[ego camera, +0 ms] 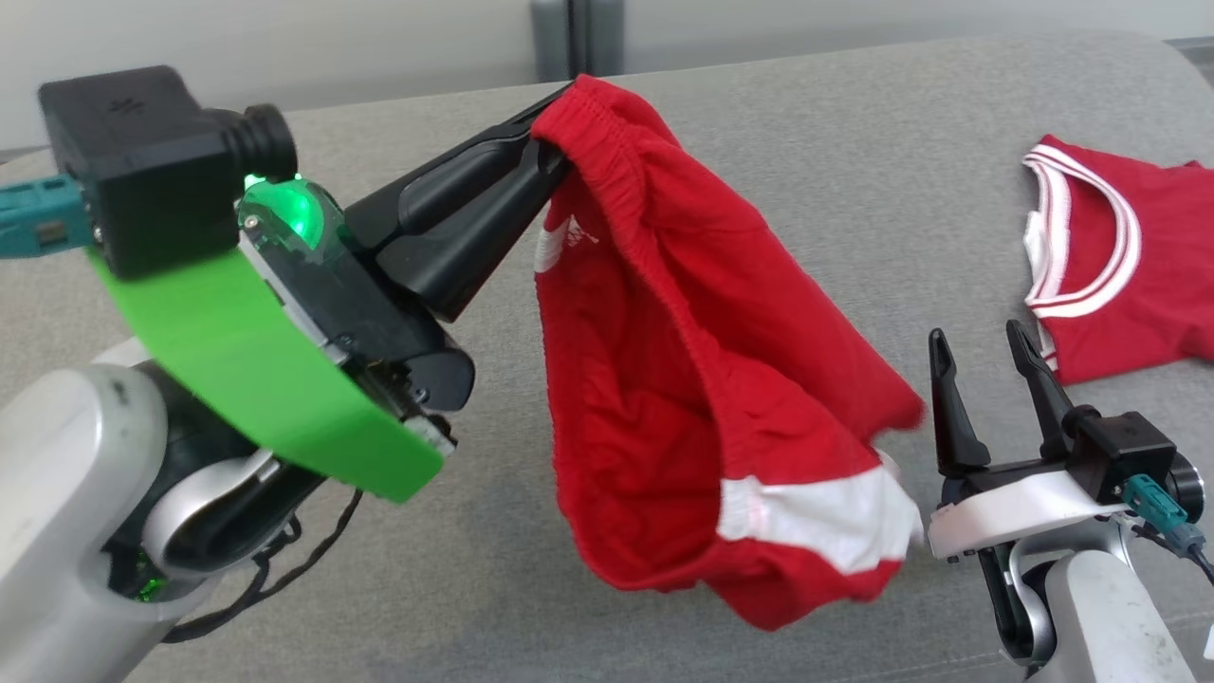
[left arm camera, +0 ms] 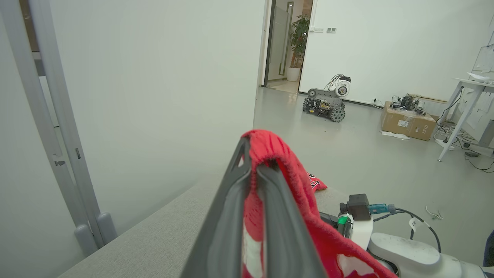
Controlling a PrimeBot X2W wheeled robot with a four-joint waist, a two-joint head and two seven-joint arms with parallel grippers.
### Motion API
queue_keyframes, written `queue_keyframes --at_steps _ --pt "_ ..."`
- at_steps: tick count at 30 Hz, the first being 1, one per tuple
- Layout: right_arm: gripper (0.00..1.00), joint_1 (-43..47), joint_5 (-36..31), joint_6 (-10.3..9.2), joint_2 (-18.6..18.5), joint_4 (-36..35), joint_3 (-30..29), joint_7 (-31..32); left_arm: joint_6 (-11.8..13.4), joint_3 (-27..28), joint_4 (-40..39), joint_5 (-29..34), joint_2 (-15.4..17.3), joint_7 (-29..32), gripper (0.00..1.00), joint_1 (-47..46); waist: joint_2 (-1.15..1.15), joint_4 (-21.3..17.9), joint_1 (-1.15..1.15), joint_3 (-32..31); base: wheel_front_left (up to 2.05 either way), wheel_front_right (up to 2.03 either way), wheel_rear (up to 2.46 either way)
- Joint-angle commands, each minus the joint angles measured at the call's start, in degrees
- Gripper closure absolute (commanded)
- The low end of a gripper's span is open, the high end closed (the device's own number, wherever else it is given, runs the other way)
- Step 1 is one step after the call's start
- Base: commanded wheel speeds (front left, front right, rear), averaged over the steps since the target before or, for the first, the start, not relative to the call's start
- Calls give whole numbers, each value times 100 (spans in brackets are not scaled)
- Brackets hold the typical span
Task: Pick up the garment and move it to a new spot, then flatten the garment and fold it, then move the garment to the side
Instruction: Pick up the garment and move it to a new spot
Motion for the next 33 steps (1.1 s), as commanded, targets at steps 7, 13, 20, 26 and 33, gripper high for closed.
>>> queue_keyframes --at_steps 7,13,20,26,33 --pt "0 124 77 -11 139 -48 -46 -21 66 -184 2058 -127 -394 -582 100 764 0 -948 0 -156 0 0 0" --pt "0 149 85 -11 171 -14 49 -19 86 -123 4507 257 -526 -1408 100 1003 0 -1166 0 -135 0 0 0" --pt "0 178 12 -11 185 47 45 -20 -10 129 6403 273 -835 -2285 0 907 0 -1080 0 -113 0 0 0" --pt "0 175 -33 -11 185 75 45 -19 -326 187 7129 106 -1095 -2477 0 982 0 -835 0 -177 0 0 0" --pt "0 275 -157 -11 127 -110 -186 -20 -218 517 6675 652 -992 -2807 0 1305 0 -464 0 -345 0 0 0"
